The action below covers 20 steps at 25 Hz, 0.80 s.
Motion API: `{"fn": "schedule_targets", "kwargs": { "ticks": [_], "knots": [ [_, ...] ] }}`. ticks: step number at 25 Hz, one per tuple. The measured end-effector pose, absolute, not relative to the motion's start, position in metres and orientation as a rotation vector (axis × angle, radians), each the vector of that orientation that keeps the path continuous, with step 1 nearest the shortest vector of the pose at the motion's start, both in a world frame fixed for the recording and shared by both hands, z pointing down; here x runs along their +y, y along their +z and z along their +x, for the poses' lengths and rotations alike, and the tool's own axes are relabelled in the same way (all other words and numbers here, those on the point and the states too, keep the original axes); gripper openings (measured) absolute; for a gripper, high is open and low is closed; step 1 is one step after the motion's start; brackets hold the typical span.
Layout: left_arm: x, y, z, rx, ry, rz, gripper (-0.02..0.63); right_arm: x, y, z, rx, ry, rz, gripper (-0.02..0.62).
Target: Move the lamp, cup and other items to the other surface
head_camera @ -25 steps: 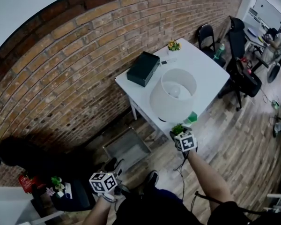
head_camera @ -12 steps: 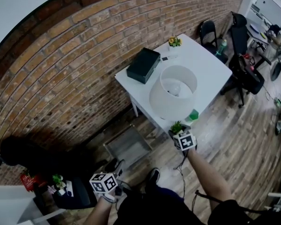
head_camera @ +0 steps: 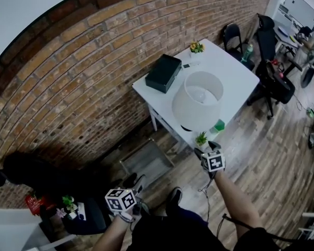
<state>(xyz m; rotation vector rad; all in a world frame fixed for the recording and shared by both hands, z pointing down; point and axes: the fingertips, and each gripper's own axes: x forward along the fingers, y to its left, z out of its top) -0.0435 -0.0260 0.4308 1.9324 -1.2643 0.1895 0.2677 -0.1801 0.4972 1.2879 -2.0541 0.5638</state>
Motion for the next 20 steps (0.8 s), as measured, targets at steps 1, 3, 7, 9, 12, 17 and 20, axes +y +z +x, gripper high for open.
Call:
{"fn": "schedule_targets", "kwargs": {
  "ticks": [1, 3, 7, 9, 12, 17, 20],
  "knots": [
    [-0.025, 0.43, -0.045, -1.255, 0.194, 1.944, 0.196, -0.173, 0.494, 0.269, -2.043, 0.59, 1.318, 0.341],
    [-0.026, 0.426, -0.053, -1.243, 0.204, 1.967, 0.196, -0.158, 0.489, 0.27, -2.023, 0.637, 1.37, 0.335],
    [-0.028, 0.414, -0.079, -1.251, 0.226, 2.021, 0.193, -0.134, 0.468, 0.255, -2.031, 0.645, 1.463, 0.298],
    [-0.026, 0.408, -0.095, -1.274, 0.242, 2.053, 0.184, -0.122, 0.456, 0.242, -2.047, 0.628, 1.513, 0.254],
    [-0.023, 0.395, -0.117, -1.31, 0.255, 2.104, 0.17, -0.108, 0.431, 0.211, -2.107, 0.594, 1.575, 0.22],
    [-0.025, 0.369, -0.139, -1.331, 0.282, 2.21, 0.156, -0.094, 0.385, 0.147, -2.225, 0.54, 1.601, 0.165],
    [-0.03, 0.35, -0.147, -1.332, 0.31, 2.283, 0.155, -0.082, 0.355, 0.1, -2.305, 0.522, 1.579, 0.153]
  ]
}}
